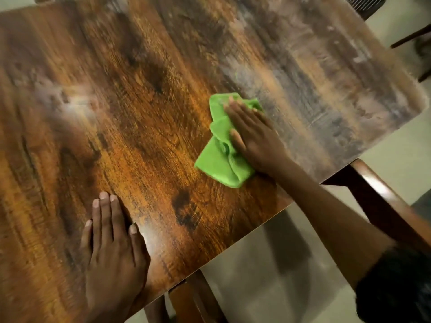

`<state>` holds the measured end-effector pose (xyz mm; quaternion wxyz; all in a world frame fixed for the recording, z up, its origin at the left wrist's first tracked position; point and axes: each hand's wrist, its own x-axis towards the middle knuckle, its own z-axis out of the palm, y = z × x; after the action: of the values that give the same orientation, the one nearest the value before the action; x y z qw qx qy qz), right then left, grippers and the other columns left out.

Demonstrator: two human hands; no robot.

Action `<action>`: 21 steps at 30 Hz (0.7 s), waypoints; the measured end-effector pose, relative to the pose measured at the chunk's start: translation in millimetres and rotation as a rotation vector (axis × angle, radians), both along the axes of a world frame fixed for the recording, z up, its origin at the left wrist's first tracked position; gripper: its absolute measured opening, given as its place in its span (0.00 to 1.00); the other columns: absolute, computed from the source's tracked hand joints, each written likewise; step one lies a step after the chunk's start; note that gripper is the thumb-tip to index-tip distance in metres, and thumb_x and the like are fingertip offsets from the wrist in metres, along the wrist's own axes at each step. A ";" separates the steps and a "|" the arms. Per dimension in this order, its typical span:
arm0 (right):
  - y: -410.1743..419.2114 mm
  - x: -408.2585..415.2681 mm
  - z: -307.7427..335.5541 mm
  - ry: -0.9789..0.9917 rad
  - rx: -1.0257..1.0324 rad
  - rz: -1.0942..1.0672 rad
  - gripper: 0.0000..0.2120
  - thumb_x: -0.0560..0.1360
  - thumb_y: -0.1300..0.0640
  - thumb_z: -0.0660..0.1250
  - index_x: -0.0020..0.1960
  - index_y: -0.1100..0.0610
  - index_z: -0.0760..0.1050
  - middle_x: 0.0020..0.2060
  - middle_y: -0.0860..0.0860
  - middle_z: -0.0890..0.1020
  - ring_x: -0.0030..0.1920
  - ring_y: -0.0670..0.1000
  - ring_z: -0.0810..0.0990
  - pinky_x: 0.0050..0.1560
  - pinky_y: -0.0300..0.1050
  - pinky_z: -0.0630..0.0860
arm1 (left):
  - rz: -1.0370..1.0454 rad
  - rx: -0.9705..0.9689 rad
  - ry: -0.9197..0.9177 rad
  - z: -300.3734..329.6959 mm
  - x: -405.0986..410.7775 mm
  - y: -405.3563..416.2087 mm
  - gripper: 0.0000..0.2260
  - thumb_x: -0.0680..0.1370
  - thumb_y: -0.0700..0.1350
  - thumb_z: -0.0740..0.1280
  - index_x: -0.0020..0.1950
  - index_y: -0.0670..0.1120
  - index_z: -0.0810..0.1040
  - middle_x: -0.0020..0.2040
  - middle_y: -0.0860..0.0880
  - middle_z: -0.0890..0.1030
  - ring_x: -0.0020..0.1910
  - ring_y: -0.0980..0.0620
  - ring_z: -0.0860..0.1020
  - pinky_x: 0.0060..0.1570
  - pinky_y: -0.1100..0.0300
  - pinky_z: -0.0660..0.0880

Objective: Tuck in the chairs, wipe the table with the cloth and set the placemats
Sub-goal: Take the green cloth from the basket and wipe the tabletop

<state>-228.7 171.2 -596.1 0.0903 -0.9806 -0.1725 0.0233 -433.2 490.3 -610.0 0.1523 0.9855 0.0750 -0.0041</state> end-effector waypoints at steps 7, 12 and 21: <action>-37.5 -91.1 -0.3 0.072 -0.028 -0.037 0.29 0.88 0.43 0.44 0.87 0.49 0.48 0.86 0.46 0.52 0.86 0.47 0.48 0.84 0.55 0.54 | 0.017 0.027 -0.021 -1.7 1.1 -2.2 0.30 0.87 0.52 0.47 0.87 0.40 0.56 0.87 0.42 0.55 0.87 0.44 0.54 0.84 0.50 0.46; -26.4 -84.6 35.7 0.214 -0.037 -0.079 0.36 0.82 0.39 0.40 0.87 0.50 0.53 0.85 0.48 0.57 0.85 0.50 0.55 0.81 0.53 0.53 | 0.022 -0.027 0.061 8.8 -0.4 -0.8 0.31 0.87 0.54 0.44 0.87 0.41 0.54 0.88 0.43 0.55 0.87 0.45 0.52 0.84 0.47 0.49; 65.3 -312.3 149.7 0.207 0.086 -0.532 0.30 0.86 0.44 0.48 0.85 0.54 0.59 0.84 0.48 0.58 0.84 0.50 0.60 0.78 0.47 0.61 | -0.243 -0.114 0.270 149.9 -23.3 18.3 0.38 0.83 0.59 0.41 0.85 0.38 0.62 0.85 0.39 0.61 0.86 0.42 0.58 0.83 0.43 0.53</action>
<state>-541.0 236.5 -446.4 0.1516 -0.9791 0.1002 0.0914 -456.5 508.6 -460.1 0.1948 0.9676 -0.0249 -0.1590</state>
